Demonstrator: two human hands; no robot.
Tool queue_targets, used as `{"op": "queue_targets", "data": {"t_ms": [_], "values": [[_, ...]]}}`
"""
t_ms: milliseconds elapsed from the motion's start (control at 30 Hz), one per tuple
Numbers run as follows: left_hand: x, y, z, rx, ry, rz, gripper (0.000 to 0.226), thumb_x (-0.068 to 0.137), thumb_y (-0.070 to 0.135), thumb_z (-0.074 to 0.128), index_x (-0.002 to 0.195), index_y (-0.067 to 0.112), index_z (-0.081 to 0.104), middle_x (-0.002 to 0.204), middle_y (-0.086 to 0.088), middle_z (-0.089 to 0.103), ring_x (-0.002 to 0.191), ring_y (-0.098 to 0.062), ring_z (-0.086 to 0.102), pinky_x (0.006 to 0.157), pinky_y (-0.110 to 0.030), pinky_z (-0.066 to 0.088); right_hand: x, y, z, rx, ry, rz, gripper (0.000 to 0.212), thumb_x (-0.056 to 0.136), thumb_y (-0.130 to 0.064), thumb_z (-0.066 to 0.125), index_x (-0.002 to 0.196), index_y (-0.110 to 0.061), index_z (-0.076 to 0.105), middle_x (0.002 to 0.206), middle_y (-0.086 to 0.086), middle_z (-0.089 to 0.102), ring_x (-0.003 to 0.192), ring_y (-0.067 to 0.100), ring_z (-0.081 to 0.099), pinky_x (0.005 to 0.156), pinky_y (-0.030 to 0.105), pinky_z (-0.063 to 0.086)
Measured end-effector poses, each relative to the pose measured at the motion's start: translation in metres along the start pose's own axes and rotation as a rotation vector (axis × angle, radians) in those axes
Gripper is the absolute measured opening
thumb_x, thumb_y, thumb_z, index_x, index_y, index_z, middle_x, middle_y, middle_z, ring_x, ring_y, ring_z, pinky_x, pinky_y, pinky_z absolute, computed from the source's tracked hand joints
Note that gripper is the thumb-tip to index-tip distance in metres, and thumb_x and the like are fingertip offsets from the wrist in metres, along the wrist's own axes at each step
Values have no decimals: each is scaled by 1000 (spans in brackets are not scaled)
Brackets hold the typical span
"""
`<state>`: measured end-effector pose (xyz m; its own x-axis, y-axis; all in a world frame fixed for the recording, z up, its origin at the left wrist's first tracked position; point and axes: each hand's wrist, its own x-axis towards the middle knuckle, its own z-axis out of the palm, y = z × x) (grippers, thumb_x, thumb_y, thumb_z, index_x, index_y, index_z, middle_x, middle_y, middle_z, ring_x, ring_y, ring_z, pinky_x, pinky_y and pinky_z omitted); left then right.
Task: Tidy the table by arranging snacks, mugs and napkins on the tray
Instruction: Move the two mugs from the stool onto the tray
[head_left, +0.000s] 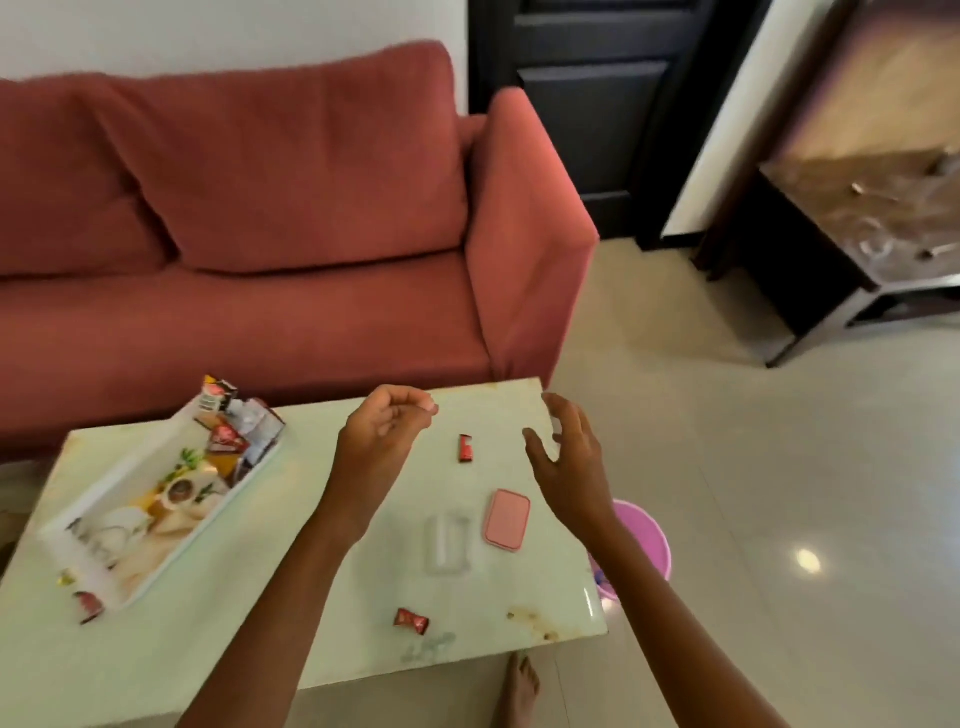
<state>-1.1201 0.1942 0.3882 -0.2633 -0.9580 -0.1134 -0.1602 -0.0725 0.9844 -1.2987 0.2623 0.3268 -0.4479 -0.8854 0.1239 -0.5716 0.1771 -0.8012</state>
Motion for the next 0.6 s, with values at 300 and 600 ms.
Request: {"op": "queue_targets", "data": {"t_ms": [300, 600], "values": [[-84, 3, -198, -68, 255, 16, 12, 87, 14, 57, 80, 23, 61, 90, 0, 69, 87, -14, 63, 77, -21, 48, -58, -177, 113, 103, -89, -249, 42, 88, -11, 59, 128, -6, 46, 130, 11, 53, 120, 23, 51, 96, 45, 47], [-142, -30, -375, -104, 474, -53, 6, 87, 20, 57, 83, 22, 61, 94, -6, 71, 89, -16, 65, 71, -20, 51, -116, -304, 250, 205, -262, -362, 34, 89, -14, 58, 122, -12, 51, 120, 5, 57, 108, 17, 54, 88, 27, 45]]}}
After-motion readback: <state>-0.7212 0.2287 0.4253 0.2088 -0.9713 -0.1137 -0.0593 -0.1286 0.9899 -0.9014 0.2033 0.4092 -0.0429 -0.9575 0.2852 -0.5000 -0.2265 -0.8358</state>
